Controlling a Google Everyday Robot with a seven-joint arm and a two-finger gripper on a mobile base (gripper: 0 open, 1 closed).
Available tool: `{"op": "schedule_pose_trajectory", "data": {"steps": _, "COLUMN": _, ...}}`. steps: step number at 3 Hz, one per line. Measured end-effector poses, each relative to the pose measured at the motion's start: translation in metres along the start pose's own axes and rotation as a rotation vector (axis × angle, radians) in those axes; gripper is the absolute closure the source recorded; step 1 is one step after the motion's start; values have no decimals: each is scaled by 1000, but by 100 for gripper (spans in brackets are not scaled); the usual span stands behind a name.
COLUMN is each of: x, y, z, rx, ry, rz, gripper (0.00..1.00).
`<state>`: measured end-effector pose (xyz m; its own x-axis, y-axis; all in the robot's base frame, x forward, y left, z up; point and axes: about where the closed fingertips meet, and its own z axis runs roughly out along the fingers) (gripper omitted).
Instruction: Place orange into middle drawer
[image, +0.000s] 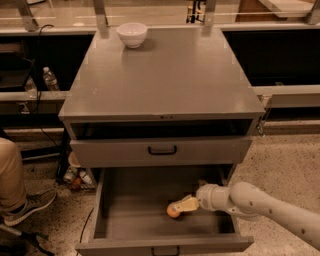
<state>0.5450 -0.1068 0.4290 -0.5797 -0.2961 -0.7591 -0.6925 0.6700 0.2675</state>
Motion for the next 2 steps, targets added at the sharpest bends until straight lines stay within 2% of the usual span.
{"op": "schedule_pose_trajectory", "data": {"steps": 1, "x": -14, "y": -40, "z": -55, "rx": 59, "ry": -90, "rz": 64, "gripper": 0}}
{"op": "schedule_pose_trajectory", "data": {"steps": 2, "x": -20, "y": -59, "z": -82, "rx": 88, "ry": -131, "rz": 94, "gripper": 0}}
